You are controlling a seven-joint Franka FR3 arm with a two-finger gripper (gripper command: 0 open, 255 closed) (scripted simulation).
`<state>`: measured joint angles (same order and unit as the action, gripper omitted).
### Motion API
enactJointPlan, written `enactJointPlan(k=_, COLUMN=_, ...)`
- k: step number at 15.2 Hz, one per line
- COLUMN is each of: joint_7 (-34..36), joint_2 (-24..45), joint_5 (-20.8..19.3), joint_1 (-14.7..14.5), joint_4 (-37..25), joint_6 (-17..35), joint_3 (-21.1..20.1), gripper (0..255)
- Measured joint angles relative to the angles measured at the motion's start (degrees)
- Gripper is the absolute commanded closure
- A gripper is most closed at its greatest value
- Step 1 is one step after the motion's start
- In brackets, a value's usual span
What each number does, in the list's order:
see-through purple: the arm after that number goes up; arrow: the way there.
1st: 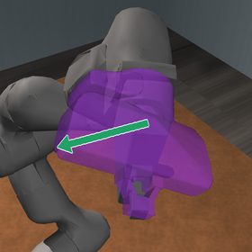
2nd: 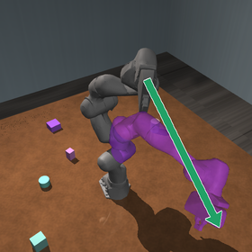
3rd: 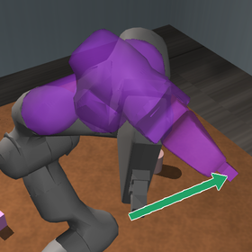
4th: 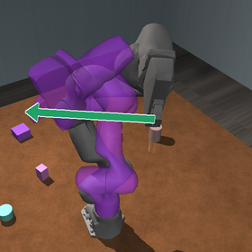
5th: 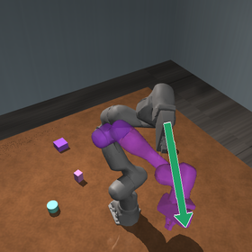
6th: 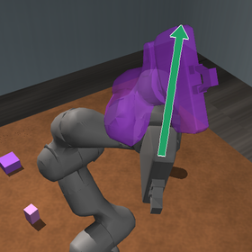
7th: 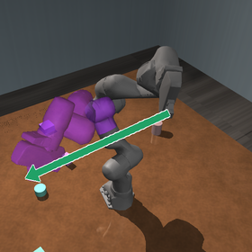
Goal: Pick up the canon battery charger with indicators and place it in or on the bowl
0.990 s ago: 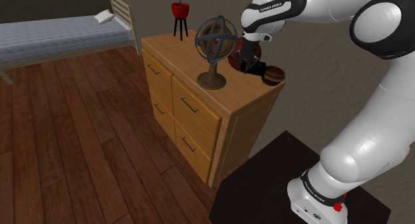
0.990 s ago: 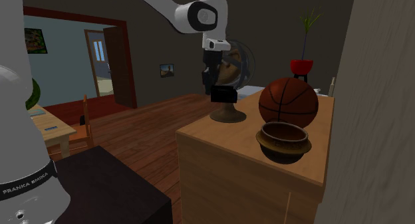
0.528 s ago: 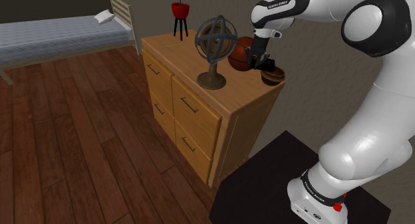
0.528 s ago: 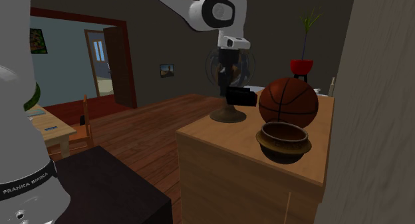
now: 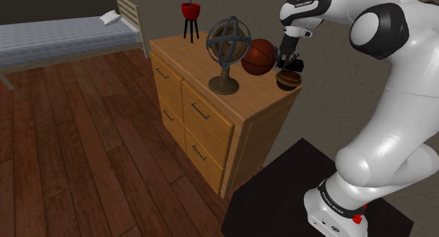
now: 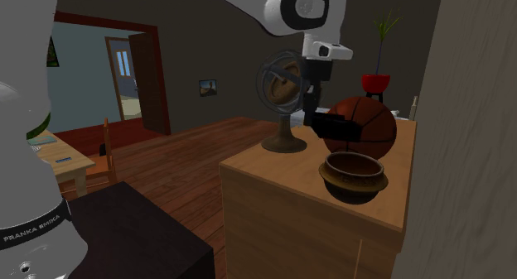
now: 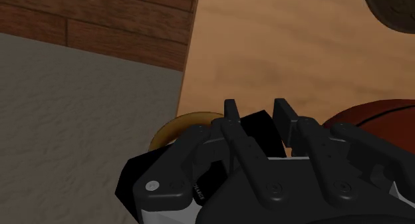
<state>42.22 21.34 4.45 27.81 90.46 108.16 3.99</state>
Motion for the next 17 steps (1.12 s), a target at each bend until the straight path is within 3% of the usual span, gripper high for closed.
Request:
enactJointPlan(k=4, joint_7=-4.12, joint_2=5.41, joint_5=0.54, joint_1=3.22, joint_4=-7.52, joint_6=-2.36, joint_3=1.18, gripper=255)
enactJointPlan(k=11, joint_7=-4.90, joint_2=7.71, joint_5=0.90, joint_1=3.54, joint_4=-6.72, joint_6=1.14, joint_3=1.08, gripper=255)
enactJointPlan(k=12, joint_7=-4.90, joint_2=7.70, joint_5=0.90, joint_1=3.53, joint_4=-6.73, joint_6=1.15, joint_3=1.07, gripper=0)
enactJointPlan(k=14, joint_7=-6.85, joint_2=6.50, joint_5=2.72, joint_1=4.95, joint_4=-5.17, joint_6=2.36, joint_3=0.53, gripper=0)
enactJointPlan(k=17, joint_7=-20.75, joint_2=1.60, joint_5=15.10, joint_1=13.65, joint_4=2.76, joint_6=7.38, joint_3=-2.10, gripper=0)
